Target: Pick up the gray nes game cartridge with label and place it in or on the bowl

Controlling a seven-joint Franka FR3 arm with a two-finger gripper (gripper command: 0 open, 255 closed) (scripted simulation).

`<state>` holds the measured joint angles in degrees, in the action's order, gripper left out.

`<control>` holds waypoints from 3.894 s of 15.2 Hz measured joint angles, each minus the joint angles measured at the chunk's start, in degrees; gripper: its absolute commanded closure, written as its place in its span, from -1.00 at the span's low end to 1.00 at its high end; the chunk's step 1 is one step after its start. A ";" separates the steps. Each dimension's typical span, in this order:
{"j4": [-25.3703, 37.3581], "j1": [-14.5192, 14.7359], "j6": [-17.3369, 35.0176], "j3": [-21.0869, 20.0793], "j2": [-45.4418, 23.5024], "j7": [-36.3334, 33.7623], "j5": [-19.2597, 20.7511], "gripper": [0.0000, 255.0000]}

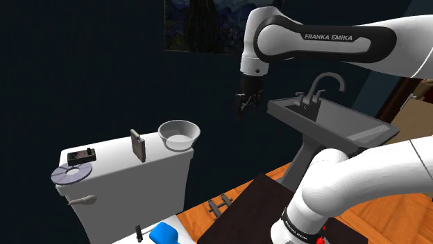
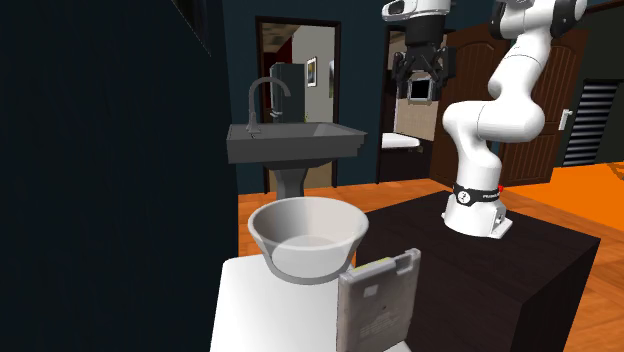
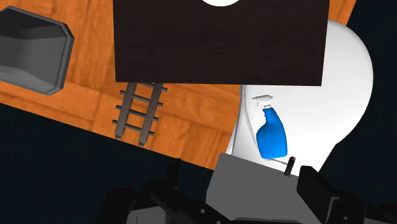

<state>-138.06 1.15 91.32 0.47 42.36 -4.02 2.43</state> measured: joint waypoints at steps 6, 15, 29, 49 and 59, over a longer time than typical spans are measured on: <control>1.58 1.14 5.48 -2.03 -6.82 -2.60 -2.05 -1.00; 9.50 3.16 16.30 -6.23 -24.61 -7.97 -4.82 -1.00; 34.68 6.69 22.77 -10.47 -54.56 -16.24 -3.30 -1.00; 49.22 9.70 25.58 -10.78 -71.07 -19.49 -1.21 -1.00; 49.20 9.61 25.69 -10.72 -70.72 -19.47 -1.19 1.00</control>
<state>-88.86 10.75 117.01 -10.25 -28.36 -23.49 1.24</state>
